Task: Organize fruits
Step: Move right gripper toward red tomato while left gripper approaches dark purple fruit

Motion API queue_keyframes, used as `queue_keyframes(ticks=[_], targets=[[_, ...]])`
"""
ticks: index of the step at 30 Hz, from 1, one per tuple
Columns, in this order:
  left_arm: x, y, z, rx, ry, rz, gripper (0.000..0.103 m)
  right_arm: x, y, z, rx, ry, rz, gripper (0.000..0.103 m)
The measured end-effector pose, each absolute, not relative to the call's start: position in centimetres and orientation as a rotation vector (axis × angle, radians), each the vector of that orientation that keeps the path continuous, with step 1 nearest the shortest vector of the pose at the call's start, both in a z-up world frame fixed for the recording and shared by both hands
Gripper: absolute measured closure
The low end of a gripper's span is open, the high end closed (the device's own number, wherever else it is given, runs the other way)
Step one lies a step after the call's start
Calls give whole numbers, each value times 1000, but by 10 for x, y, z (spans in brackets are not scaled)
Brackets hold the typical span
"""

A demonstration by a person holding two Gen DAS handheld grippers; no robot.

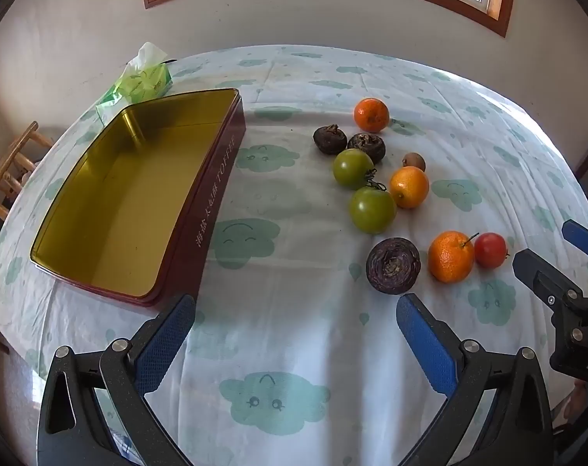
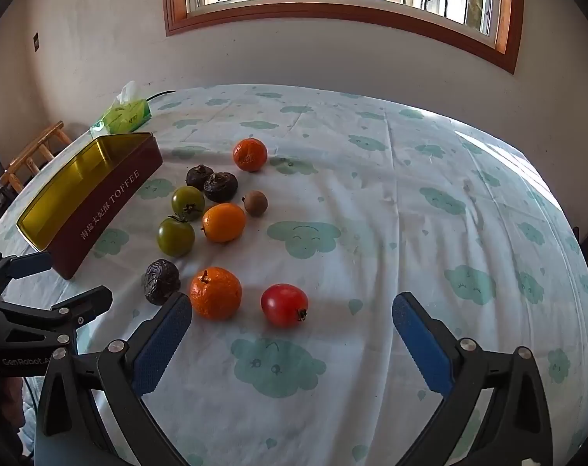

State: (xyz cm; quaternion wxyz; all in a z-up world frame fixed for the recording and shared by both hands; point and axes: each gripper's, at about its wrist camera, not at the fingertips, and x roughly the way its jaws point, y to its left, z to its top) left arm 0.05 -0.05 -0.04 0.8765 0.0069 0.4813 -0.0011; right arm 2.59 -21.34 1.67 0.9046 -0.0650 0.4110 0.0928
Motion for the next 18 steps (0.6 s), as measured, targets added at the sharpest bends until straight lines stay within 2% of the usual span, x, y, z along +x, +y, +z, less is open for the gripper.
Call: queue_keyframes(ticks=[18], targets=[[12, 13, -16, -4, 1012, 1, 1, 37, -199, 9, -231, 868, 202, 1]])
